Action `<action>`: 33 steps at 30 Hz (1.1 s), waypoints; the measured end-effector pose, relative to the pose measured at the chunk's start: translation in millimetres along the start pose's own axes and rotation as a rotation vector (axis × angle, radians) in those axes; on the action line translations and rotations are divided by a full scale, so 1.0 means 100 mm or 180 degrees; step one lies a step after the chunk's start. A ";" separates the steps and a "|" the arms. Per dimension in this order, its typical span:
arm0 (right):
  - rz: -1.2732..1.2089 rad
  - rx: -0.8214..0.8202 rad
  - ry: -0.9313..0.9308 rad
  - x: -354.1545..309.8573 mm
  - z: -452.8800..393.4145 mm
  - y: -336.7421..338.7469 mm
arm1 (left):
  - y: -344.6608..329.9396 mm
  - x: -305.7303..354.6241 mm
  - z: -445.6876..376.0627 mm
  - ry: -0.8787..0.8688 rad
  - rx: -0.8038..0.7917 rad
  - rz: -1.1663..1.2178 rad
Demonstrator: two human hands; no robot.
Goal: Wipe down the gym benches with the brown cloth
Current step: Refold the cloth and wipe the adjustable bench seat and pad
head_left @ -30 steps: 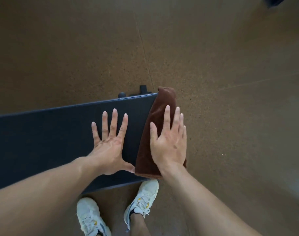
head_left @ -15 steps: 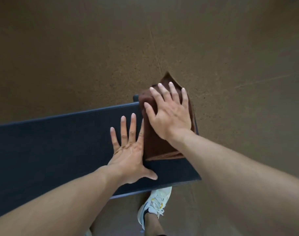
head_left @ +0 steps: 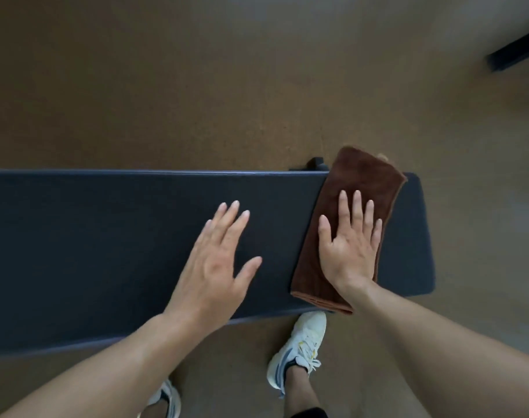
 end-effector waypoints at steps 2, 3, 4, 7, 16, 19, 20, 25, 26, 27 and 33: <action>0.0019 -0.0042 0.0144 -0.51 0.15 -0.08 | 0.35 -0.40 0.26 0.0095 0.0178 -0.0081; 0.0035 -0.0082 0.0275 -0.80 0.25 -0.12 | 0.51 -0.56 0.37 0.0124 0.0257 -0.0116; 0.0053 -0.0123 0.0465 -1.13 0.36 -0.18 | 0.65 -0.69 0.45 0.0140 0.0324 -0.0135; 0.0098 -0.0266 0.1451 -2.21 0.84 -0.39 | 0.97 -0.91 0.63 0.0132 0.0454 -0.0221; 0.0218 -0.0289 0.2876 -2.51 0.75 -0.42 | 0.79 -0.84 0.39 0.0132 0.0127 -0.1183; 0.0182 -0.0146 0.2398 -1.89 0.29 -0.25 | 0.39 -0.40 -0.01 -0.0175 -0.0081 -0.1449; 0.0166 -0.0104 0.2180 -1.63 0.12 -0.18 | 0.25 -0.24 -0.14 -0.0230 -0.0159 -0.1453; 0.0118 -0.0031 0.1197 -0.04 -0.59 0.15 | -0.61 0.68 -0.61 -0.0631 -0.0491 -0.1445; 0.0059 -0.0023 0.0990 0.28 -0.67 0.21 | -0.78 0.83 -0.65 -0.0673 -0.0548 -0.1388; -0.0016 0.0006 0.0802 0.57 -0.73 0.26 | -0.95 0.94 -0.68 -0.0688 -0.0608 -0.1352; -0.0826 0.0178 -0.0054 1.74 -0.22 0.24 | -1.61 1.19 -0.59 -0.0672 -0.0785 -0.1259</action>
Point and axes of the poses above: each hand's wrist, its own z-axis away from the middle knuckle, its own y-axis out of the back of the hand, x = y × z, the point moved 9 cm from there along -z, towards the middle knuckle, and after that the axes turned 1 degree about -y, right-handed, at the moved point
